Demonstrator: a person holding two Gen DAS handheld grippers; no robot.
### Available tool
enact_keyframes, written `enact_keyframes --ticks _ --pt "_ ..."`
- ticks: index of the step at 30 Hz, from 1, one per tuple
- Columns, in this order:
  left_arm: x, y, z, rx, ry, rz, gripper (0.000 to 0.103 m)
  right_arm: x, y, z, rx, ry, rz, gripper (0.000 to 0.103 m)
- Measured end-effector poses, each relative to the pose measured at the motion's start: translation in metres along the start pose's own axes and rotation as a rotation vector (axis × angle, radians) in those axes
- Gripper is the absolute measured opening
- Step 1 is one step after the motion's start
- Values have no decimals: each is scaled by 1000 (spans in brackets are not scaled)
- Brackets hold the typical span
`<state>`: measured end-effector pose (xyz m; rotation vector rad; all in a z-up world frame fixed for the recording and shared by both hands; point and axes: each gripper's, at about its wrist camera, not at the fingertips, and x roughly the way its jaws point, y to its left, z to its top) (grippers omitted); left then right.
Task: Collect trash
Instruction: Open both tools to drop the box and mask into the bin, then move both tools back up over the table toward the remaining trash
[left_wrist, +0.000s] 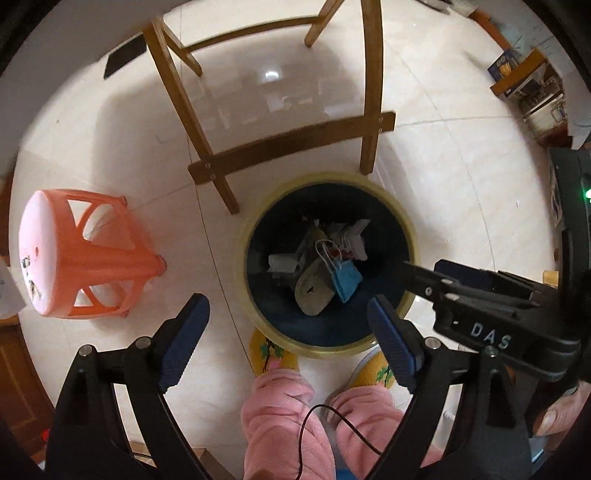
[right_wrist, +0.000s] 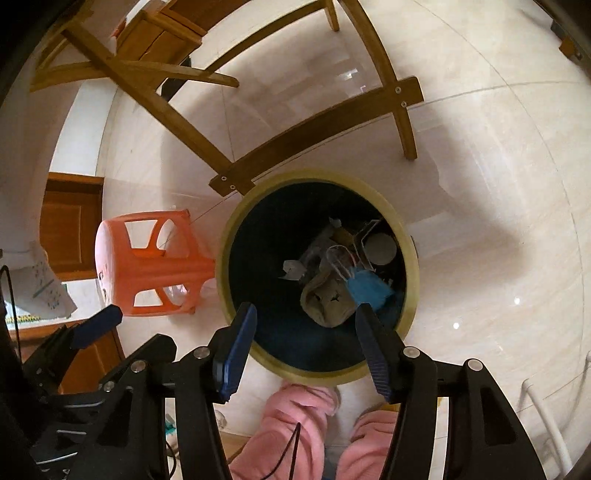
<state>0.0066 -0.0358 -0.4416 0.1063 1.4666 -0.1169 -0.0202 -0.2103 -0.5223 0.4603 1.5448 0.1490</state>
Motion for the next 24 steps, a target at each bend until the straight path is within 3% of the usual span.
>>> enact_keyframes --ticks 10,19,24 --pt "-91 -4 3 -17 -48 -7 86 -78 35 -11 -41 -70 -93 57" --pt "-229 -2 8 -52 -97 -63 86 -215 86 -23 -89 -153 -103 57" --pt "-315 -3 8 -38 -186 -82 86 -303 119 -29 -154 -220 -86 57"
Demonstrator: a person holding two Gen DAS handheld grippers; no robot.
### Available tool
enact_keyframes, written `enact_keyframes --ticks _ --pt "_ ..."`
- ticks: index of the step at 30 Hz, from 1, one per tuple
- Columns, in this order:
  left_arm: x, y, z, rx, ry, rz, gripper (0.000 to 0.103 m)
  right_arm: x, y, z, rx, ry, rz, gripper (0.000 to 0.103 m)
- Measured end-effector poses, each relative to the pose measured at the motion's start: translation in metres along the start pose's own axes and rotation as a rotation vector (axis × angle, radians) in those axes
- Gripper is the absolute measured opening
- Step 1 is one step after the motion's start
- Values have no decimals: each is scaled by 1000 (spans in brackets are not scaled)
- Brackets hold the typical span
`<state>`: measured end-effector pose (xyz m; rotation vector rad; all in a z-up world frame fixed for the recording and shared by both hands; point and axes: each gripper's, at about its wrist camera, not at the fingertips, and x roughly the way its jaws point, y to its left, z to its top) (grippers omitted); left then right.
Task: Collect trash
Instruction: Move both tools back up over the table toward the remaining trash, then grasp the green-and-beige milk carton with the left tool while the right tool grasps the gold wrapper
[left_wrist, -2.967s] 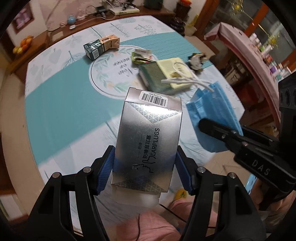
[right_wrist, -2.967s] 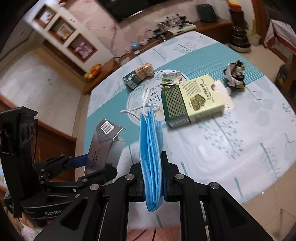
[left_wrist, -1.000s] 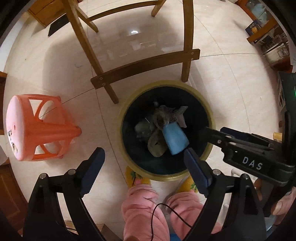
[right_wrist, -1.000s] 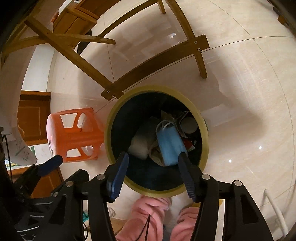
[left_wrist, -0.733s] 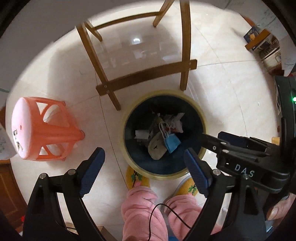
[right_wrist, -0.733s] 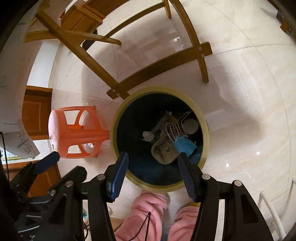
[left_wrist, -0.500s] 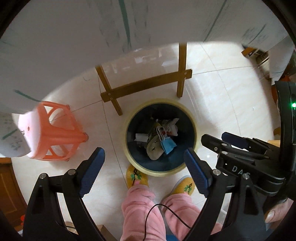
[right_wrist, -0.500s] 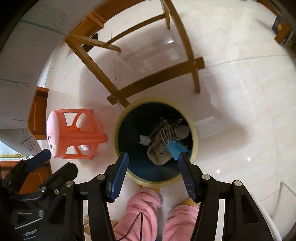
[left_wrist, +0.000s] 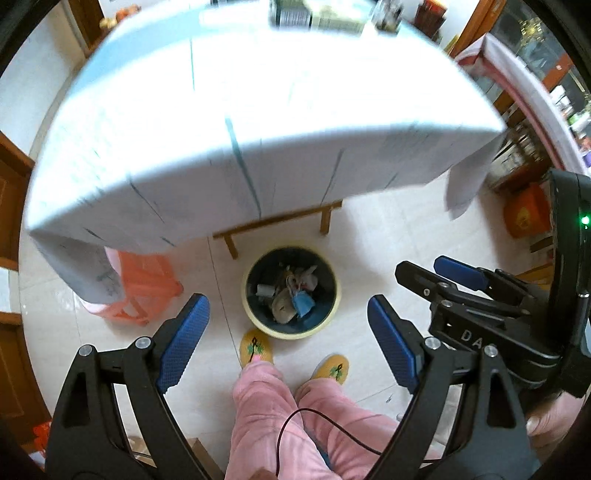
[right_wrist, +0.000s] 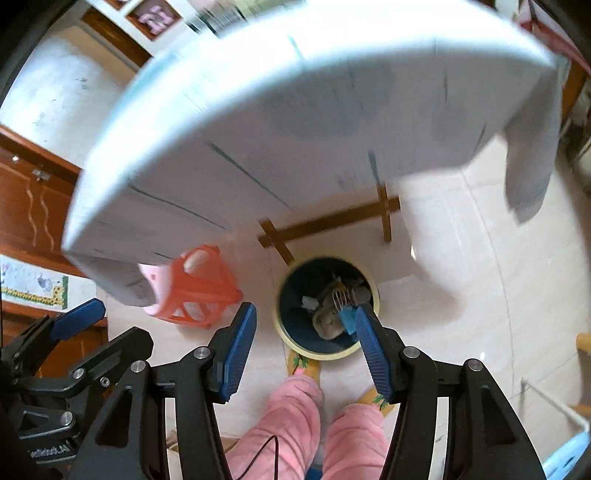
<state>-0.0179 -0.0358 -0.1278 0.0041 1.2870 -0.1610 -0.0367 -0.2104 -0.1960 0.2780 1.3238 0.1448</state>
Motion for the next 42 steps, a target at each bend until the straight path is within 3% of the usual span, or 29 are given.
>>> enact_keyframes --ticks 8,13,19,25,35,42 --pt "-98 -2 23 -1 -159 6 86 -130 39 23 -149 -128 37 57" --pt "-144 4 45 -26 -250 44 86 -188 53 36 -214 -207 49 57" --pt "-186 8 70 -30 -294 71 86 -226 62 58 -274 -268 62 57" --pt "-218 9 108 -3 -329 99 86 -252 65 108 -260 -343 60 59" --pt "-205 35 222 120 -322 95 86 -250 56 227 -175 -385 0 59" --pt "-143 69 347 303 -220 38 86 -213 41 333 15 -359 -62 59"
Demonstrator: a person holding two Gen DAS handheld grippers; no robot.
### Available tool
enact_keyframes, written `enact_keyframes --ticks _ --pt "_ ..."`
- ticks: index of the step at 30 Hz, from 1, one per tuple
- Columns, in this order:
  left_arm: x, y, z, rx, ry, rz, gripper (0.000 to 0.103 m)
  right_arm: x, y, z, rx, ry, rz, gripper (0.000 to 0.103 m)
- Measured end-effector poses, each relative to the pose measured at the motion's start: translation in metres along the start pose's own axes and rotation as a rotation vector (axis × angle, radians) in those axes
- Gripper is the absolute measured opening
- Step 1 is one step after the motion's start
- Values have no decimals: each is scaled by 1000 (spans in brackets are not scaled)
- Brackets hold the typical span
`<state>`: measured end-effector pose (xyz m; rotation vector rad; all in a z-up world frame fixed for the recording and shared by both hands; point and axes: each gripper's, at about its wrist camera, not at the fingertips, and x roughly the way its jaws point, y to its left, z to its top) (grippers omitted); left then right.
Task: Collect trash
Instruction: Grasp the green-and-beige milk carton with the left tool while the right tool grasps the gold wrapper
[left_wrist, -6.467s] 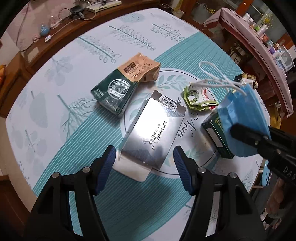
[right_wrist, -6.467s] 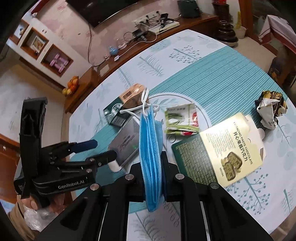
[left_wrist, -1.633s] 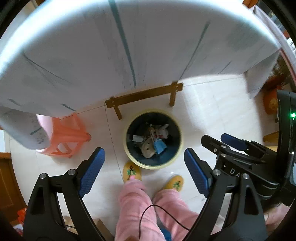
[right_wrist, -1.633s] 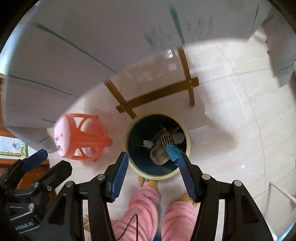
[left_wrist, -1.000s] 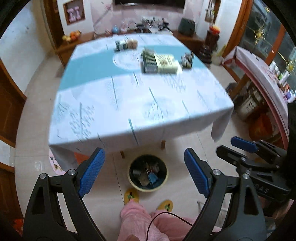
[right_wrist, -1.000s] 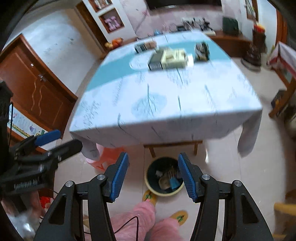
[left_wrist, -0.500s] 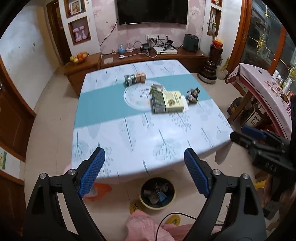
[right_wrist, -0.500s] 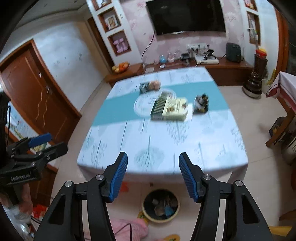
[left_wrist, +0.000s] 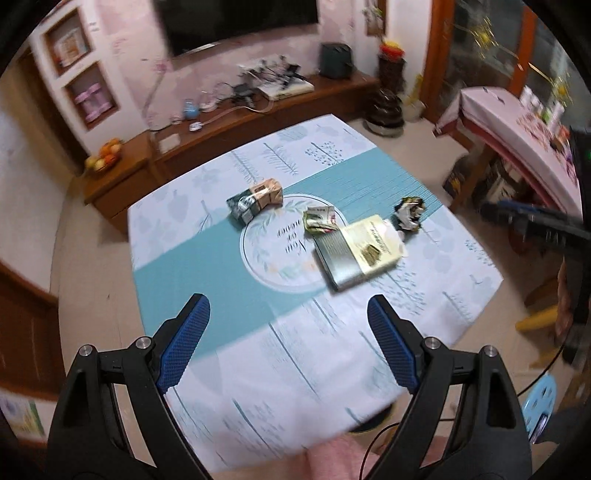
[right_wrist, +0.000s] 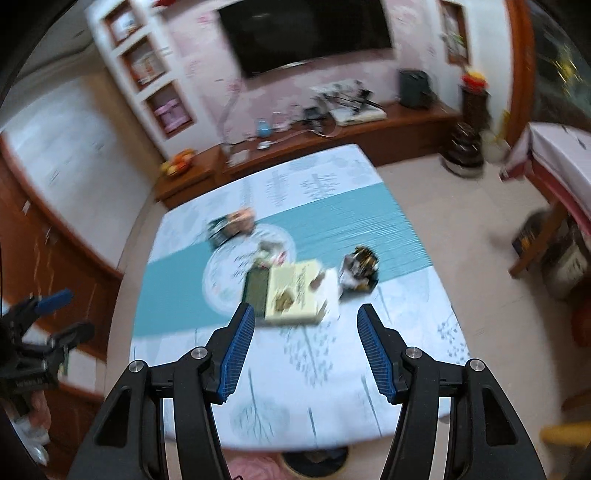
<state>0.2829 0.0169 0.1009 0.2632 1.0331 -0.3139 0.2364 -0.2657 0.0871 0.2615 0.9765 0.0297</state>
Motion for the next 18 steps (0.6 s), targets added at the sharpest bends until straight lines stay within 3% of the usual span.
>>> enact_keyframes --ticks 5,9,18 --pt "81 40 63 95 62 -50 86 71 -13 54 160 57 -79 59" --pt "153 61 105 155 135 -93 85 132 -23 76 234 107 -157 59" --pt "294 74 142 270 250 -73 85 236 -61 63 398 217 -247 58"
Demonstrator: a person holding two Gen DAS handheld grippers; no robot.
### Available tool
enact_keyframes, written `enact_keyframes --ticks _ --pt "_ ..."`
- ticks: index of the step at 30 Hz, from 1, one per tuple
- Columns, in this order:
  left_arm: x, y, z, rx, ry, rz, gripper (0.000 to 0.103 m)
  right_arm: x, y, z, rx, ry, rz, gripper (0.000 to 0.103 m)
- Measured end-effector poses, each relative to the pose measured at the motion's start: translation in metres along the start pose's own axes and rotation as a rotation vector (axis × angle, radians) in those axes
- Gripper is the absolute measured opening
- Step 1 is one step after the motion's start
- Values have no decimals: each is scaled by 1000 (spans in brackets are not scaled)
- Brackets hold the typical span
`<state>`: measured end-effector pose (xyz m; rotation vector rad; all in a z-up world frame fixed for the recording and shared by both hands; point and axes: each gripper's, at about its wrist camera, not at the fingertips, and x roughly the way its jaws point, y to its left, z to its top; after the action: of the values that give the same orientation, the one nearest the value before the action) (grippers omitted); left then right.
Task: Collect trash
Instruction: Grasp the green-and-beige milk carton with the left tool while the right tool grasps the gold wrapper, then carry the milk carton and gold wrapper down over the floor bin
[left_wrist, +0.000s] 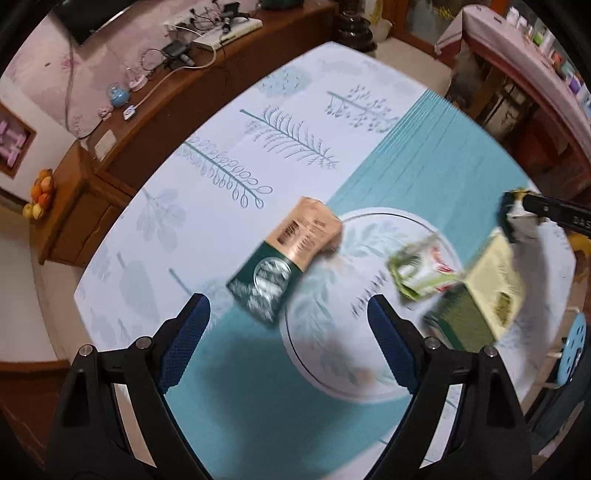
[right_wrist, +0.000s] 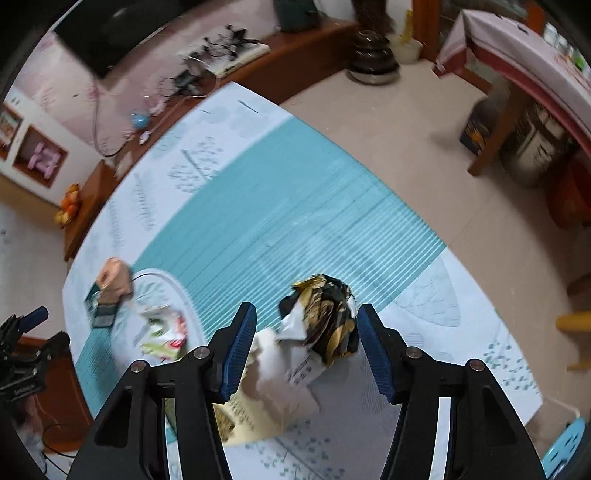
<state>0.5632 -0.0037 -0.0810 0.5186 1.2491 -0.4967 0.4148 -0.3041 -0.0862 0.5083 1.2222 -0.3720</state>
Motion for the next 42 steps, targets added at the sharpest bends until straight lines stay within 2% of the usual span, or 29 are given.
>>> enact_keyframes --ticks 3,9,16,17,18,21,23,26,33,39,42 --pt "28 4 12 40 25 1 85 25 -5 -2 20 27 -8 51" --pt "68 2 26 102 68 -5 85 42 -1 -8 13 -4 -8 50" --pt "95 3 39 95 122 -26 83 42 3 -6 23 -7 -6 51" --pt "100 4 41 90 130 -34 81 41 2 -6 28 -3 -6 51" --pt "103 4 41 87 135 -38 74 41 1 -5 33 1 -8 52" --pt "111 1 40 85 153 -29 50 45 -2 -4 50 30 10 53" --pt "111 0 39 79 145 -21 43 51 -4 -6 70 44 24 53" --pt "105 -1 33 72 125 12 40 48 -4 -9 71 28 27 50" --pt "72 0 8 13 96 -8 39 31 -1 -26 80 20 76 48" --pt "21 -16 -27 -18 62 -41 39 0 5 -50 65 1 137 48" --pt "-16 -37 -51 -34 27 -63 39 -22 8 -64 54 -11 170 48"
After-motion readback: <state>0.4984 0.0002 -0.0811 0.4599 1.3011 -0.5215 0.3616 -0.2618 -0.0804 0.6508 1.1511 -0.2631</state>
